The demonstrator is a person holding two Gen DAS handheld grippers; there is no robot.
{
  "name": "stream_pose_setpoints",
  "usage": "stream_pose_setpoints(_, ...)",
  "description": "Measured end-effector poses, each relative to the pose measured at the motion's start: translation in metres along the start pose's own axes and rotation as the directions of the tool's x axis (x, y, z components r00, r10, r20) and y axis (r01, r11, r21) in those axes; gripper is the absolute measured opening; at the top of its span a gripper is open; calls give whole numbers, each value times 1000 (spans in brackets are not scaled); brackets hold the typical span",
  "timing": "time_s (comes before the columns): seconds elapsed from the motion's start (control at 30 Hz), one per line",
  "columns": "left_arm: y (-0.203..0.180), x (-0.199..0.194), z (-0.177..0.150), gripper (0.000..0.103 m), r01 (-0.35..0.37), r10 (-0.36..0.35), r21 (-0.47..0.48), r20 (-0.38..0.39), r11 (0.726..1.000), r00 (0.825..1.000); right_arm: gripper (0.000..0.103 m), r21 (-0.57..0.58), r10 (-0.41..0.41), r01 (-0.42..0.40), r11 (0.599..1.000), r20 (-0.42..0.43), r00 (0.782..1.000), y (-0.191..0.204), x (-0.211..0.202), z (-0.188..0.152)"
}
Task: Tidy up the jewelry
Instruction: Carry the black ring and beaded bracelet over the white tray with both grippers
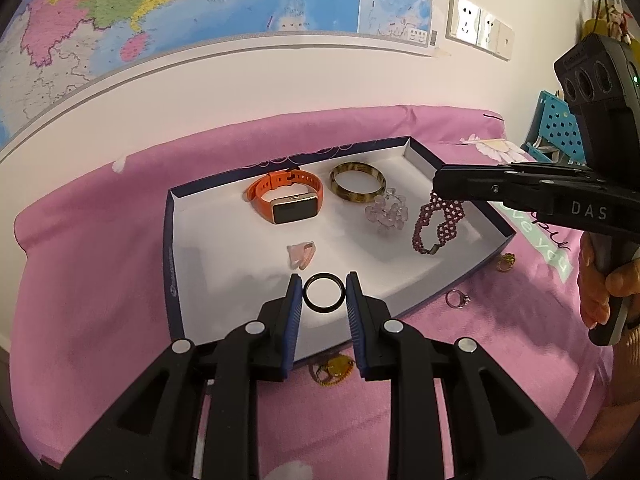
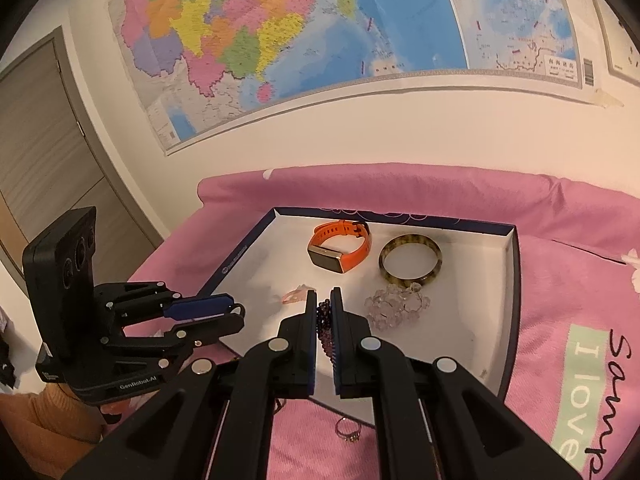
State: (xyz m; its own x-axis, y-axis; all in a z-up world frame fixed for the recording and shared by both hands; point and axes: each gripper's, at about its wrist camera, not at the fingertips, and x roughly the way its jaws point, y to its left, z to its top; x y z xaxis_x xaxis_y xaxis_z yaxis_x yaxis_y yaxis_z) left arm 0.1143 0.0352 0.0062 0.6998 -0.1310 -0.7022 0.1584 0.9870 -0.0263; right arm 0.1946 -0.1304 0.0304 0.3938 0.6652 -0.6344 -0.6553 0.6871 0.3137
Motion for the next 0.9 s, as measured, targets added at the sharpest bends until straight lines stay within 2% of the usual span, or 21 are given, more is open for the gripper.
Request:
stream_pose_setpoints(0.57, 9, 36, 4, 23, 0, -2, -28, -67, 1000, 998, 5, 40, 16, -15, 999, -23, 1000, -8, 23, 6)
stream_pose_setpoints(0.9, 11, 53, 5, 23, -3, -1, -40, -100, 999, 995, 8, 72, -13, 17, 997, -44, 999, -23, 31, 2)
